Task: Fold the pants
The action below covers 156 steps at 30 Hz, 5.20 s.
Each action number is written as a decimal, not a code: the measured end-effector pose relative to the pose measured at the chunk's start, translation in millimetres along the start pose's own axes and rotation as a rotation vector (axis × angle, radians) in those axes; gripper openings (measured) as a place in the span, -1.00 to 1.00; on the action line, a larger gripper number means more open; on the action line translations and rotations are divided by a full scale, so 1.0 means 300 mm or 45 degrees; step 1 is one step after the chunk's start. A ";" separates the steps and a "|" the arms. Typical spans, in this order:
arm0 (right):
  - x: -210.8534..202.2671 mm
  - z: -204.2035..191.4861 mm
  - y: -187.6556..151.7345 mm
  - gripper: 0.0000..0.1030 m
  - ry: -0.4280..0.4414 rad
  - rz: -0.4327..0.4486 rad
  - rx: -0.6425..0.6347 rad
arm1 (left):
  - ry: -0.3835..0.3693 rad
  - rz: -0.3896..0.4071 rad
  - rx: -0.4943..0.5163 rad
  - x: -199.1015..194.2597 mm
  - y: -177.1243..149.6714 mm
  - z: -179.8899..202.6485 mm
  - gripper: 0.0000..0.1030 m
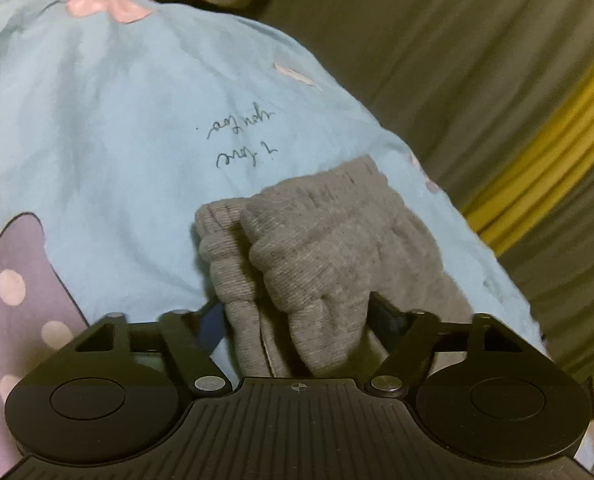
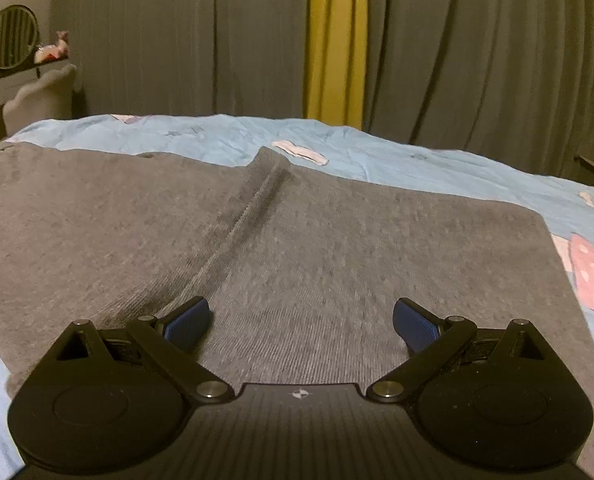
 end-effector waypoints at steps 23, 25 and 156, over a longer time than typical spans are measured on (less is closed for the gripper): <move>-0.379 0.514 0.169 0.92 -0.128 0.289 0.646 | -0.649 0.351 0.922 -0.553 -0.324 1.000 -0.46; -0.394 0.547 0.153 0.92 -0.134 0.293 0.663 | -0.744 0.302 1.047 -0.572 -0.507 1.103 -0.46; -0.301 0.446 0.015 0.35 0.062 0.081 0.482 | -0.121 -0.266 1.406 0.083 -0.914 1.076 0.92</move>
Point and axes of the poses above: each gripper's, at about its wrist camera, not at the fingertips, and x roughly the way its jaws point, z to its right, y to its top, the point moved 9 cm from there along x, roughly the way its jaws point, and after that the axes turned 4 degrees about z, right-handed, at the moved point
